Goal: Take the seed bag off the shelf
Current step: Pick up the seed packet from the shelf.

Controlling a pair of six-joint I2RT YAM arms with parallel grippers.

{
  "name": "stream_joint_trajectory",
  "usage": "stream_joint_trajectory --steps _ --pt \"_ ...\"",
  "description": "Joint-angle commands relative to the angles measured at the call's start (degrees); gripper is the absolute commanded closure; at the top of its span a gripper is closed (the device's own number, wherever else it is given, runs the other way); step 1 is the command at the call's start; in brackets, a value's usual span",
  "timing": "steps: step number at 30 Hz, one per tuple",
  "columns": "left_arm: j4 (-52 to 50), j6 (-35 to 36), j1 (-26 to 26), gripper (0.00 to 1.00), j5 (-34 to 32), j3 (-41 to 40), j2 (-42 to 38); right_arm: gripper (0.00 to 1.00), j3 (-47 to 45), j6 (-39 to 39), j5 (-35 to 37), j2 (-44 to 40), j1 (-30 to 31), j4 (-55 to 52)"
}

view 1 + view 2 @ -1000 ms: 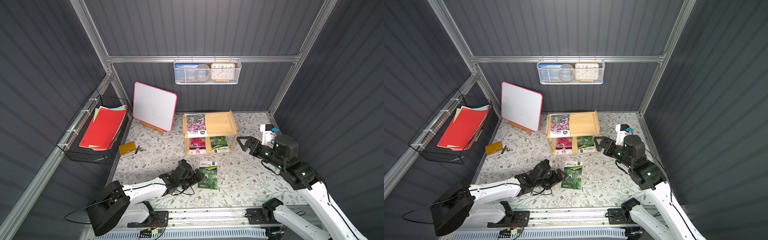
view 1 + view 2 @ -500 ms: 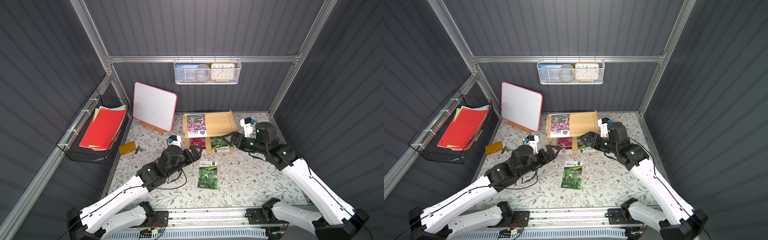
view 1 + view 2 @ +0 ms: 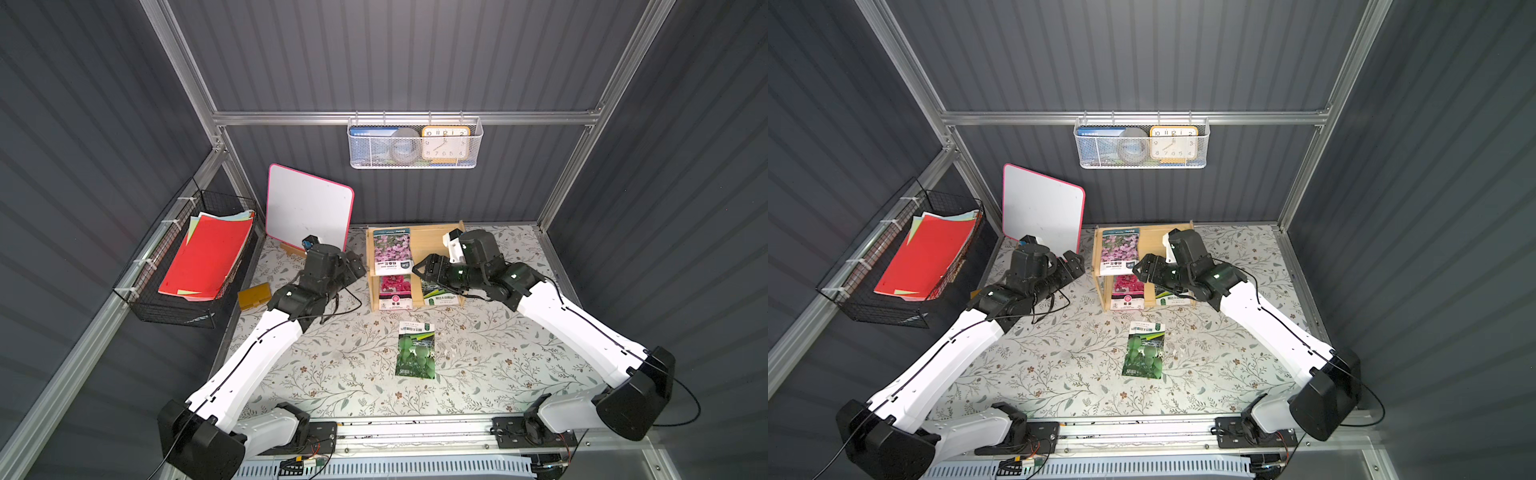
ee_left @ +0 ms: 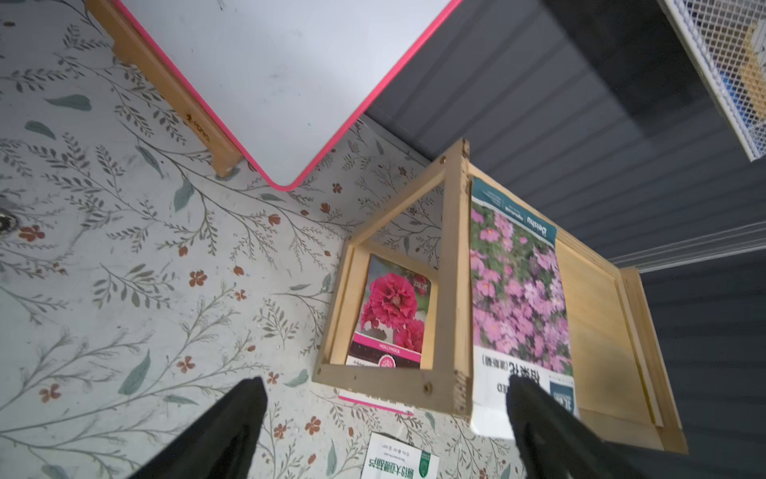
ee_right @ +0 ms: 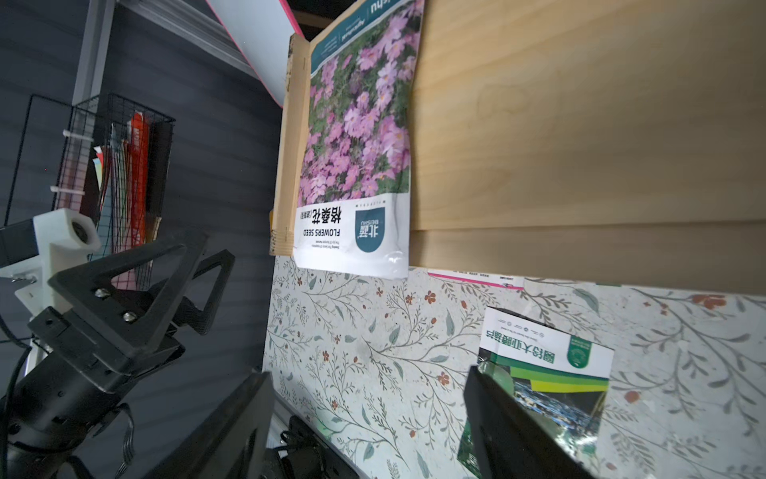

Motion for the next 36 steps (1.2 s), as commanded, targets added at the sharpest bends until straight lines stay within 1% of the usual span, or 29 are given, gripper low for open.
stream_joint_trajectory --steps 1,5,8,11,19,27,36 --pt "4.4 6.1 2.0 0.06 6.7 3.4 2.3 0.21 -3.3 8.3 5.4 -0.7 1.8 8.3" --pt "7.6 7.2 3.9 0.07 12.3 3.4 5.5 0.22 -6.7 13.5 7.3 -0.4 2.6 13.0" --pt "9.3 7.5 5.0 0.08 13.9 2.5 6.1 0.24 -8.6 15.9 8.2 0.2 2.8 16.2" --pt "10.3 7.6 6.3 0.08 14.8 2.3 5.8 0.24 -8.4 16.8 7.7 1.3 3.1 18.0" --pt "12.7 7.8 7.4 0.09 17.8 2.4 7.7 0.25 -6.1 17.2 7.2 3.7 3.5 19.5" --pt "13.3 7.7 7.5 0.1 18.4 2.8 7.7 0.26 -4.3 16.7 6.1 4.0 3.7 19.1" --pt "15.1 7.7 7.5 0.1 20.2 1.9 9.5 0.26 -4.0 16.0 8.3 3.8 3.7 18.7"
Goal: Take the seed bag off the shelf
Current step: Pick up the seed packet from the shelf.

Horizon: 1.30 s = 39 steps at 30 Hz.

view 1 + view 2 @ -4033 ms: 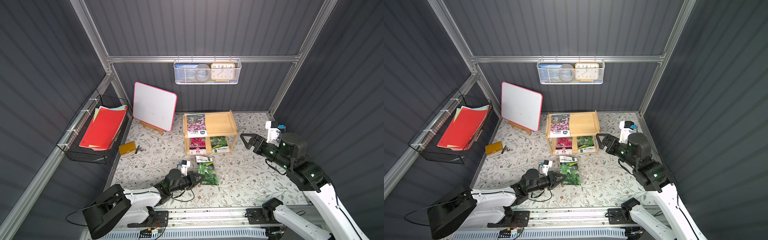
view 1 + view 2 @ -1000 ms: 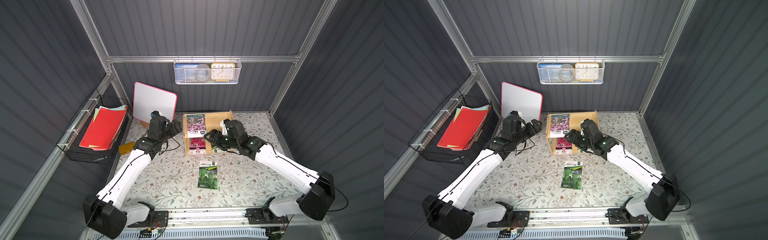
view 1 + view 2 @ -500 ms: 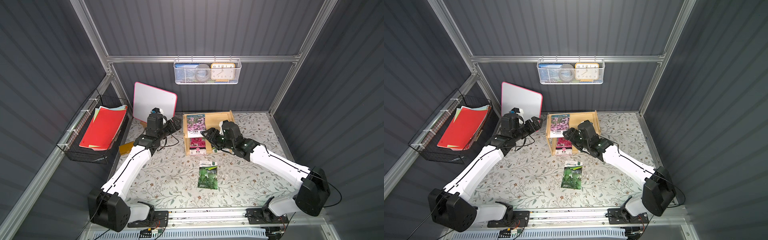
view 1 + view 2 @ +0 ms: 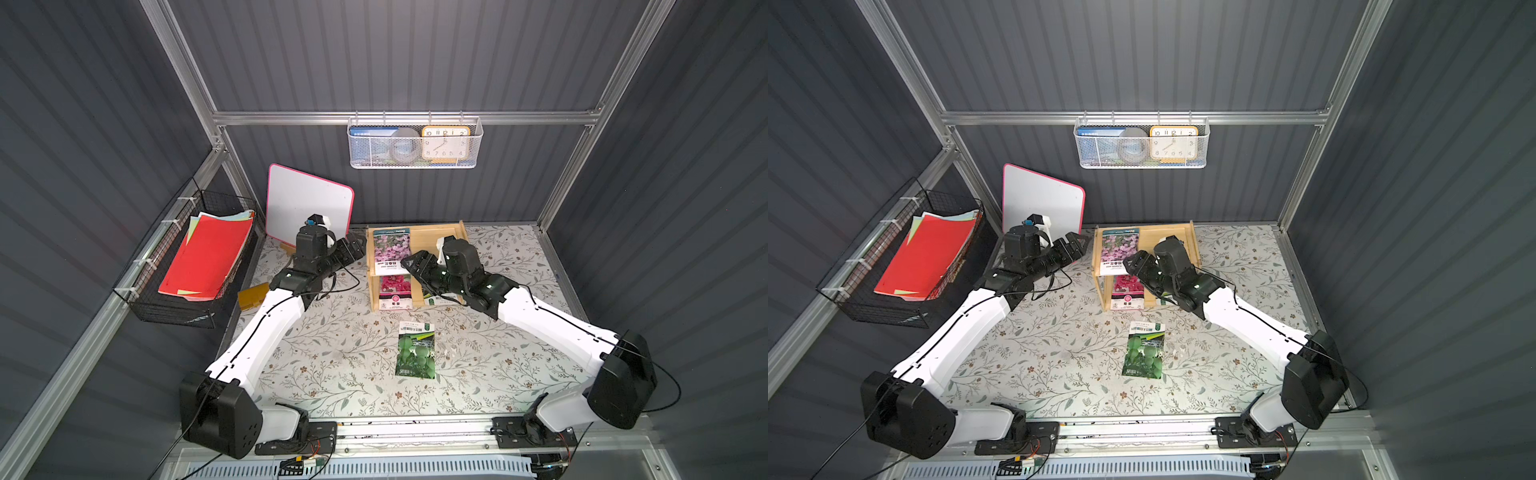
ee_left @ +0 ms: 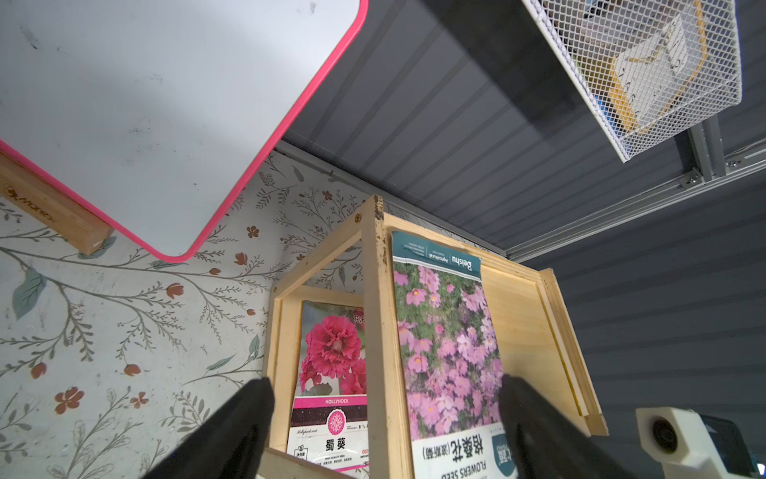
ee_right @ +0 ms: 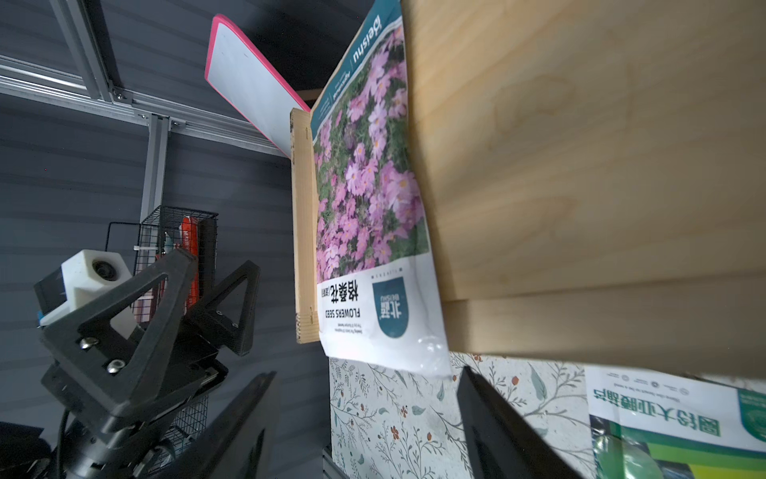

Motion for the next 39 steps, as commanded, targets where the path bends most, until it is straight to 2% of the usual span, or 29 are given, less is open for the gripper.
stream_joint_trajectory --steps 1,23,39 --pt "1.7 1.3 0.4 0.1 1.7 -0.6 1.2 0.26 1.4 -0.6 1.3 -0.3 0.3 0.4" --pt "4.5 1.3 0.4 0.11 4.2 -2.4 2.5 0.28 1.2 0.6 1.4 2.9 0.3 5.0" --pt "5.0 2.1 0.4 0.13 5.3 -3.2 3.1 0.42 -0.4 2.9 1.7 6.7 0.3 9.5"
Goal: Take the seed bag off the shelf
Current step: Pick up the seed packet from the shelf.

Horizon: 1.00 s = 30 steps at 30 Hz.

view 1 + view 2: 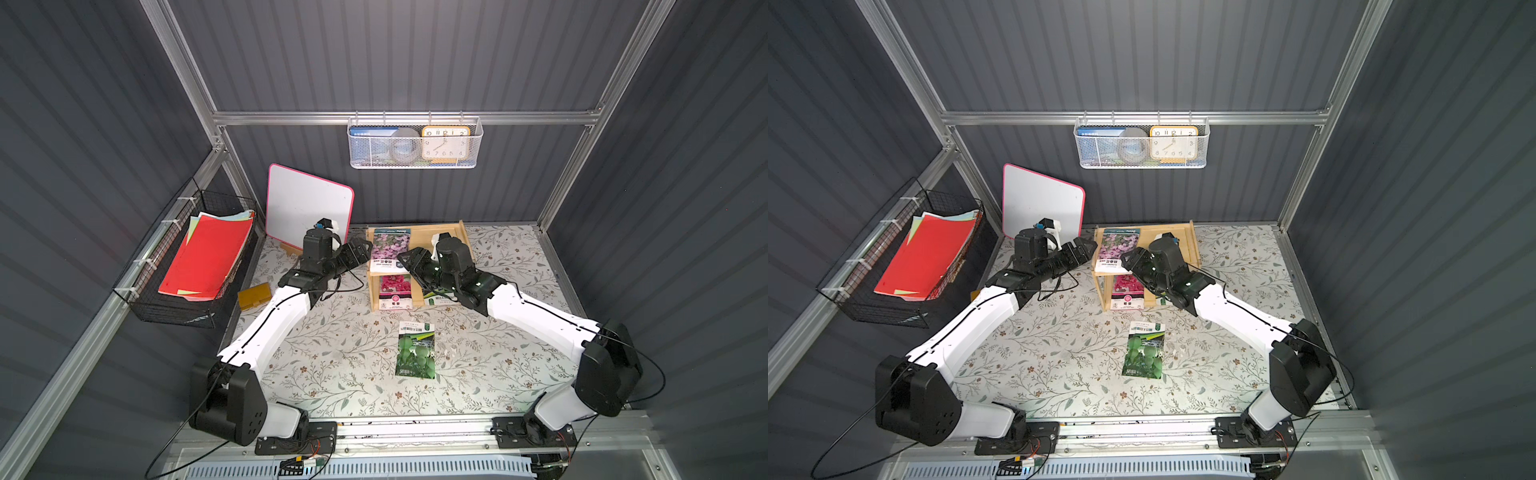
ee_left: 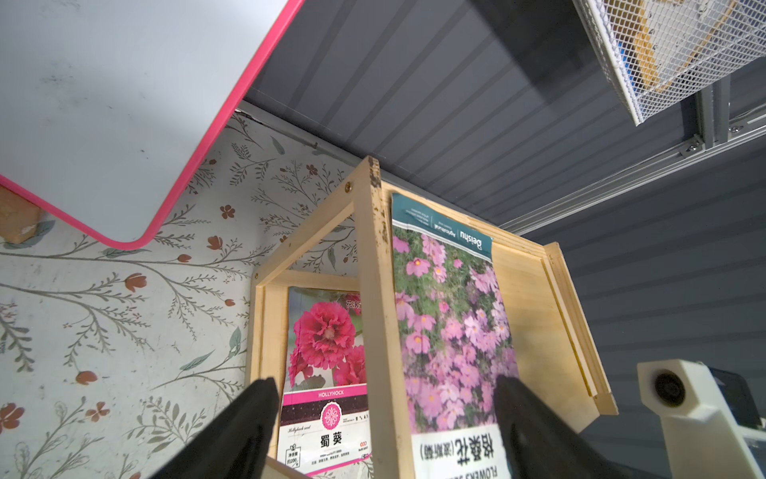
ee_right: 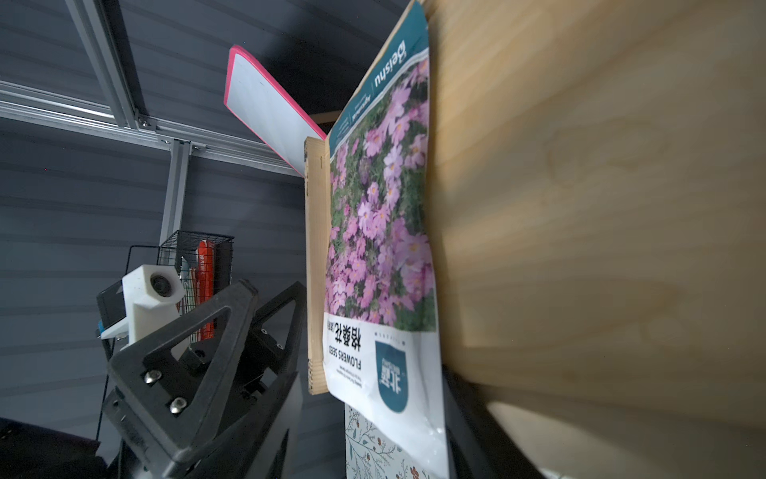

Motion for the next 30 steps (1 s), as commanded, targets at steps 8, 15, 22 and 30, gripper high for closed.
stream_joint_trajectory --steps 8,15,22,30 --pt "0.5 1.8 0.4 0.14 1.0 -0.9 -0.1 0.48 -1.3 1.8 0.5 4.2 0.2 3.4" --pt "0.2 1.9 0.4 0.14 0.8 -1.0 -0.3 0.64 -1.3 2.8 0.0 6.5 0.2 5.2" --pt "0.0 2.0 0.4 0.14 1.0 -1.2 -0.5 0.88 -1.5 3.3 -0.3 7.5 0.1 5.9" --pt "-0.2 2.1 0.4 0.14 0.5 -1.4 -0.7 1.0 -1.5 2.7 -0.8 7.1 -0.1 5.4"
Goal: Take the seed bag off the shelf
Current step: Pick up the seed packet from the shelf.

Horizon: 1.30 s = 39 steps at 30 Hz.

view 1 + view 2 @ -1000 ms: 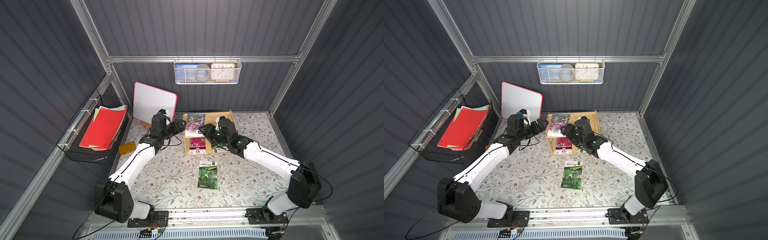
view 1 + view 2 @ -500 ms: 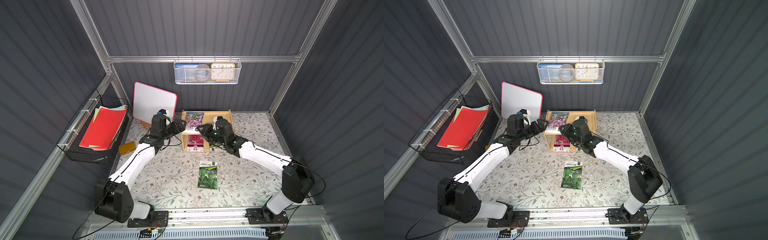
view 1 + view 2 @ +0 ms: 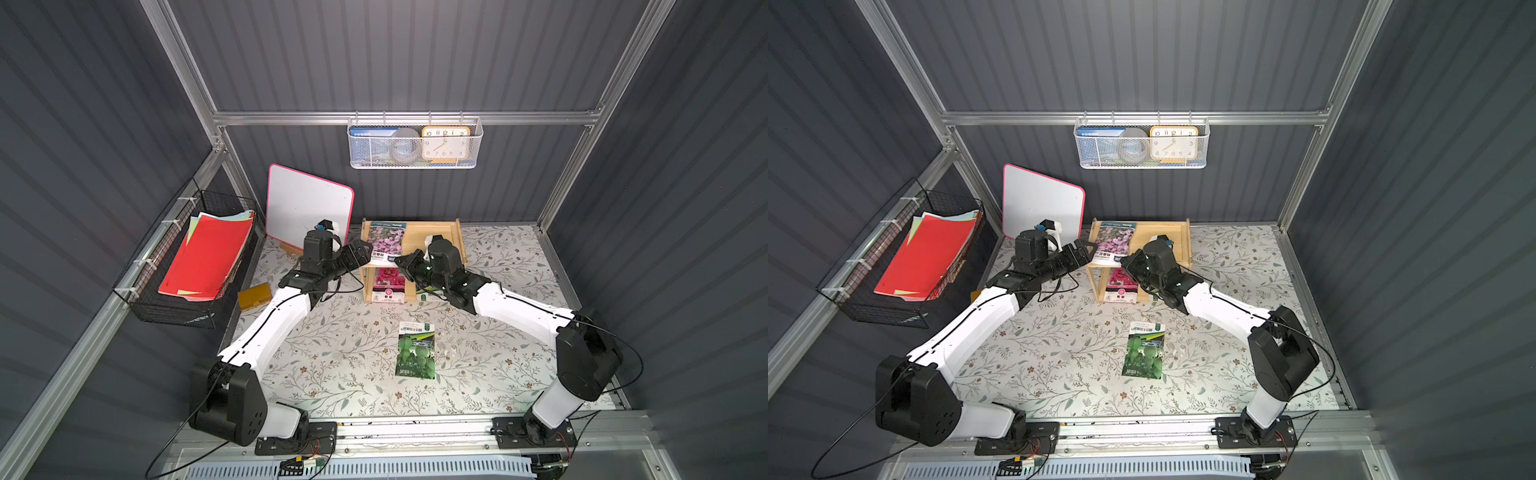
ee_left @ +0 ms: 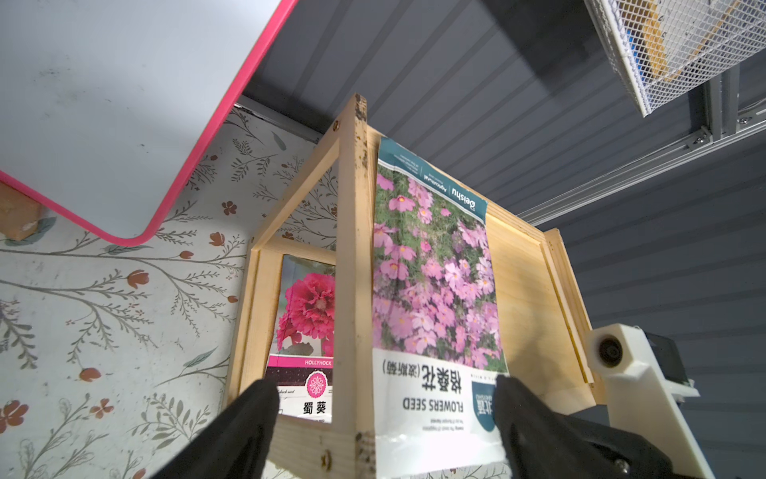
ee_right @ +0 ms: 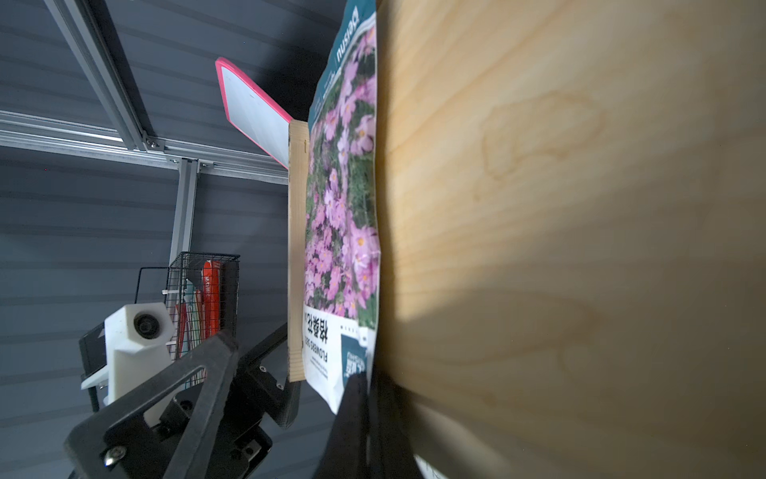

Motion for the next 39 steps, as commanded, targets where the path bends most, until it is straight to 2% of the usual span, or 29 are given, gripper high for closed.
stream_joint_trajectory --steps 1,14,27,39 --pt "-0.1 1.5 0.4 0.14 0.3 -0.8 -0.5 1.0 -1.2 -1.0 -0.4 0.7 -0.1 -3.1" --pt "3.3 1.8 0.4 0.16 4.3 -0.4 1.5 1.0 -1.7 -5.9 1.4 -6.0 -0.9 -4.9" --pt "0.3 1.2 0.4 0.16 0.0 1.7 -2.9 1.0 -3.9 -14.2 0.8 -18.5 -2.8 -11.4" --pt "-0.4 1.3 0.4 0.16 -0.4 3.0 -4.1 1.0 -3.6 -20.0 -2.5 -31.5 -4.7 -21.5"
